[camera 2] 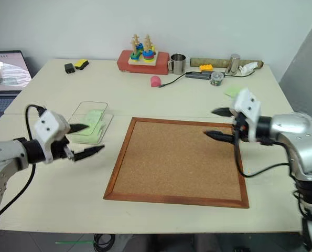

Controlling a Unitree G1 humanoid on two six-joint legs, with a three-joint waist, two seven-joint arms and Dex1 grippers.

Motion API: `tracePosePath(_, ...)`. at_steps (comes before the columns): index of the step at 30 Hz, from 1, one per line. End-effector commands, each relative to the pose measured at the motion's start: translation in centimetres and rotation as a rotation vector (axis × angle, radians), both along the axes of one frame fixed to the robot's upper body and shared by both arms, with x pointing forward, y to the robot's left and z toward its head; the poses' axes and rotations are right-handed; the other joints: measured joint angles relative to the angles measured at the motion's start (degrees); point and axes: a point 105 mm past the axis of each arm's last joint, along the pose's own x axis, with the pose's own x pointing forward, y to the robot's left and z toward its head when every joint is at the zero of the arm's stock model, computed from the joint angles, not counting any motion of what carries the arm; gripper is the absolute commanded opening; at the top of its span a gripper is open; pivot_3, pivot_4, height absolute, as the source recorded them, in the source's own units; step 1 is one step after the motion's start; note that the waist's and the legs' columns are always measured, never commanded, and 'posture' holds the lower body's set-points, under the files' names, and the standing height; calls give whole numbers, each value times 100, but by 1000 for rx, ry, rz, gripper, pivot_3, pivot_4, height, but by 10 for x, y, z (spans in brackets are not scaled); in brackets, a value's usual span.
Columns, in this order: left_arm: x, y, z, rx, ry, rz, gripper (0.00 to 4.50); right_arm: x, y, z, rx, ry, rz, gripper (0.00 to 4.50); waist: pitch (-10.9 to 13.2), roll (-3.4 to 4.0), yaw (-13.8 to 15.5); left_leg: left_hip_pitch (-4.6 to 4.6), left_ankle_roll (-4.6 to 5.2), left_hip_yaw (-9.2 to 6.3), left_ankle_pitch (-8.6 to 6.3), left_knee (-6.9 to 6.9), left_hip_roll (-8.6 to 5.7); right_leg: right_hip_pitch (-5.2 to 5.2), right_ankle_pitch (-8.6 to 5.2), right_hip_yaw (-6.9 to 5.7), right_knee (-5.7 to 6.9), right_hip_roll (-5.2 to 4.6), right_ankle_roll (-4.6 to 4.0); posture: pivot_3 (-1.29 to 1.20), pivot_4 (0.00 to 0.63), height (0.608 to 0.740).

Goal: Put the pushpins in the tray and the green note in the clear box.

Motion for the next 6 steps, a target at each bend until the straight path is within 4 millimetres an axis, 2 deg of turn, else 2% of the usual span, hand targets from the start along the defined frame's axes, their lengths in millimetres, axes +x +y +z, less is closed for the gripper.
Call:
tracePosePath(1, -12, -3, 17, 26, -19, -87, 4368, -23, -16, 17, -33, -13, 52, 3630, 0, 1, -6, 8, 0, 5, 0, 1, 2, 4, -3, 2, 3, 1, -4, 0, 150, 740)
tracePosePath(6, -19, -3, 15, 71, 26, -148, 4368, -39, -56, -1, -147, 56, -35, 3630, 0, 0, -10, 8, 1, 9, 0, 4, 7, 5, -5, 6, 2, 8, -3, 0, 150, 740)
